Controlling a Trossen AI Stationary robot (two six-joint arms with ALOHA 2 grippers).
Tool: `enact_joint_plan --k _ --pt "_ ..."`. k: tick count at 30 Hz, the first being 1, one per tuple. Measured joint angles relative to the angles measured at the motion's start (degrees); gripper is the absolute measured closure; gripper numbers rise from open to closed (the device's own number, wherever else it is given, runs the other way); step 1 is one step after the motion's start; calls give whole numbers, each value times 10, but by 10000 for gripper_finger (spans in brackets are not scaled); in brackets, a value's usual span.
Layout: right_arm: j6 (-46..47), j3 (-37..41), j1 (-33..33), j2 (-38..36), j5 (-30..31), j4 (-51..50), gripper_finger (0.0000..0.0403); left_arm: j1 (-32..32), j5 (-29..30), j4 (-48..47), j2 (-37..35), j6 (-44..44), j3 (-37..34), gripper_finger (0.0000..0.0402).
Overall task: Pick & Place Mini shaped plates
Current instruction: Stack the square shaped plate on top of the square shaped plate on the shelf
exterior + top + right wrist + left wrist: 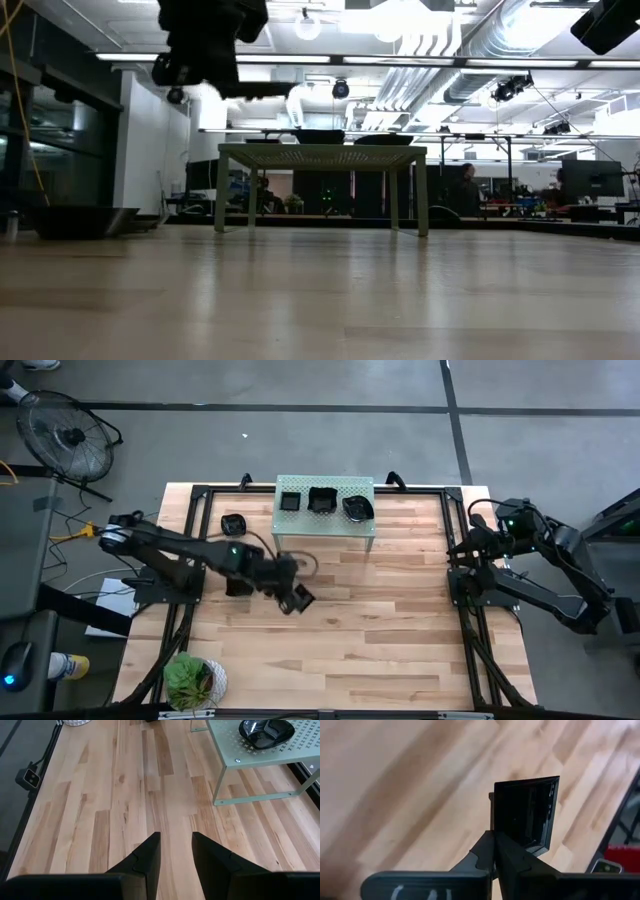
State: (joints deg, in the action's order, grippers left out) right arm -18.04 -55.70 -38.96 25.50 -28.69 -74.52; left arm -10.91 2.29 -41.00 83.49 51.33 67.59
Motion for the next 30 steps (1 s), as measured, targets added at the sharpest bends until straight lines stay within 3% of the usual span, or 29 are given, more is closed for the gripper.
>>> enact_joint_plan --k 17,24,30 --pt "0 0 0 0 1 0 297 235 34 12 -103 106 0 399" --pt "0 0 0 0 1 0 297 337 -4 25 -103 123 0 399" --pt "0 0 0 0 1 0 297 417 -44 57 -103 83 0 399"
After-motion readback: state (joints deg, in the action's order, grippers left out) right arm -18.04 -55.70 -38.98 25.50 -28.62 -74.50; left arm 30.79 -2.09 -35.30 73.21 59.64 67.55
